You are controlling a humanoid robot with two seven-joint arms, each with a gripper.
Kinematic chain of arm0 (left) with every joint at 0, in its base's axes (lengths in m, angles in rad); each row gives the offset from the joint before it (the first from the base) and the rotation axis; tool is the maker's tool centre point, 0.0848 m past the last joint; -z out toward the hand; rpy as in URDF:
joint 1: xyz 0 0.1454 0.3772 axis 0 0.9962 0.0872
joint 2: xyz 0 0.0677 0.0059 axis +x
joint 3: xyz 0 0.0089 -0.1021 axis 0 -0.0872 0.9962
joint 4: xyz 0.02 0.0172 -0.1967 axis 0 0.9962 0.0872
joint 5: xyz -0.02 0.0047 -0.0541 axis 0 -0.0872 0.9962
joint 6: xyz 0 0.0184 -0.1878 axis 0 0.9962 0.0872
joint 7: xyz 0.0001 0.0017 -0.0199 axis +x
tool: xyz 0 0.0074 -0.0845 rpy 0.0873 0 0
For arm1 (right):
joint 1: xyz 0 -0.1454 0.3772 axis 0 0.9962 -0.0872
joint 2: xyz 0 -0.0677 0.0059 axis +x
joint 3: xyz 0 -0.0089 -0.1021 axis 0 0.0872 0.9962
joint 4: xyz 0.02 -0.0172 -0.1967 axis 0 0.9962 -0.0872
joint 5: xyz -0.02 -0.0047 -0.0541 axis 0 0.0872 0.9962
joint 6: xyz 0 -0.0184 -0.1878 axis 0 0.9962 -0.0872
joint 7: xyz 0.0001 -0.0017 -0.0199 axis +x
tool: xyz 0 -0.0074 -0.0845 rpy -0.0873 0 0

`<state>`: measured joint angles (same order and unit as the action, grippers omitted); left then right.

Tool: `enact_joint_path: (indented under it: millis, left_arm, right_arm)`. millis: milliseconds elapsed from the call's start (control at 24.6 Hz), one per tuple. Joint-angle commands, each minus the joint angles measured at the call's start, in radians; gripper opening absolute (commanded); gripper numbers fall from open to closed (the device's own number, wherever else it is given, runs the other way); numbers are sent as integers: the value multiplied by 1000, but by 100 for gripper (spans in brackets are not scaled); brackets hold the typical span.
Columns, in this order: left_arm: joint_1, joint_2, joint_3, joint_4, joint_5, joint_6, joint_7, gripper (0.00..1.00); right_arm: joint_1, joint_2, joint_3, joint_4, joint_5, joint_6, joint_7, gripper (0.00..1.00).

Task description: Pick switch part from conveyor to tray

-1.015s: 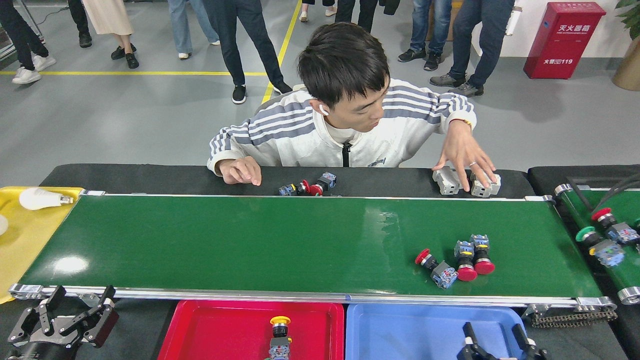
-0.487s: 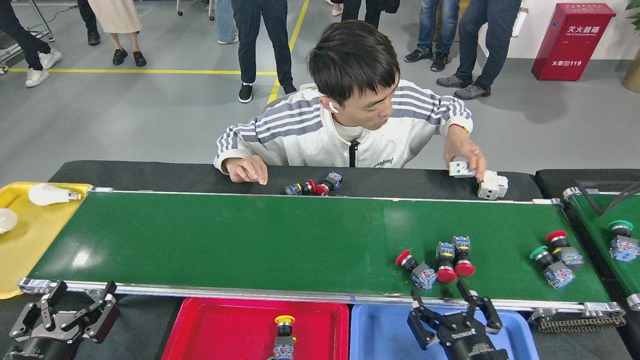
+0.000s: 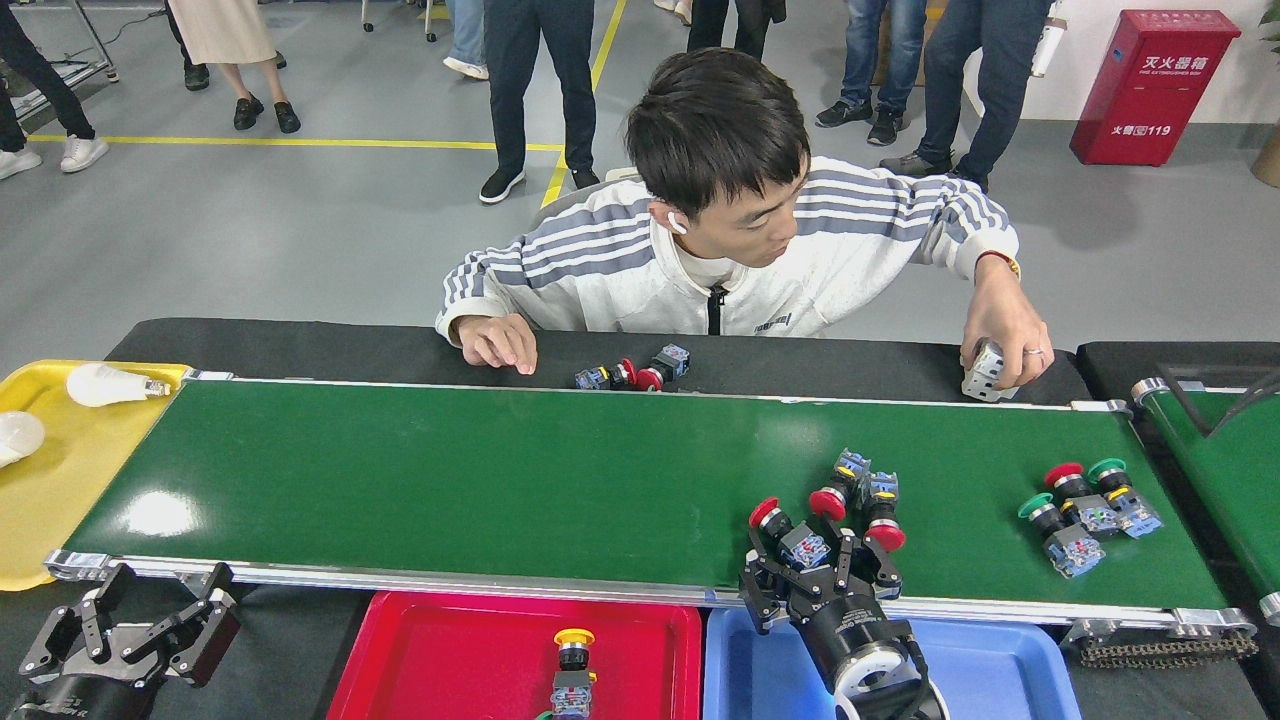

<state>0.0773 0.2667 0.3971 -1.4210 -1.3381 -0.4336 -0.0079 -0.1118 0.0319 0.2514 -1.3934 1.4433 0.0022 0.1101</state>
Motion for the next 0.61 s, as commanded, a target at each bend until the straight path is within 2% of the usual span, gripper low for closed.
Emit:
enact_joint_path:
  millis: [0,81,203,325,366,406,447,487,569]
  left_arm:
    - [-10,16,6,-12,0,-2,8,100]
    - [-11,16,9,-13,0,-2,8,100]
    - [-10,16,11,-10,0,-1,8,100]
    - [-13,16,11,-12,0,-1,8,100]
    - [-14,16,14,-10,2,1,8,100]
    - [-14,16,14,-9,2,1,8,100]
    - [-13,16,14,-7,2,3,8,100]
    - [-11,17,14,-6,0,1,8,100]
    - [-10,17,12,-7,0,1,8,100]
  right_arm:
    - [-8,-18,-8,-10,-1,-11,-3,12]
    - [0,-24,-8,-26,-1,-30,-9,5]
    - [29,-29,-6,-82,-1,-96,-32,2]
    - [113,-29,-6,-203,-1,-252,-32,2]
    - [145,-29,-6,-243,-3,-344,-33,4]
    - [169,-29,-6,-266,-3,-424,-32,13]
    - [188,-21,-6,-285,-1,-519,-30,52]
    - [195,-9,-6,-286,-3,-588,-29,100]
    - [196,20,8,-280,-1,-654,-29,100]
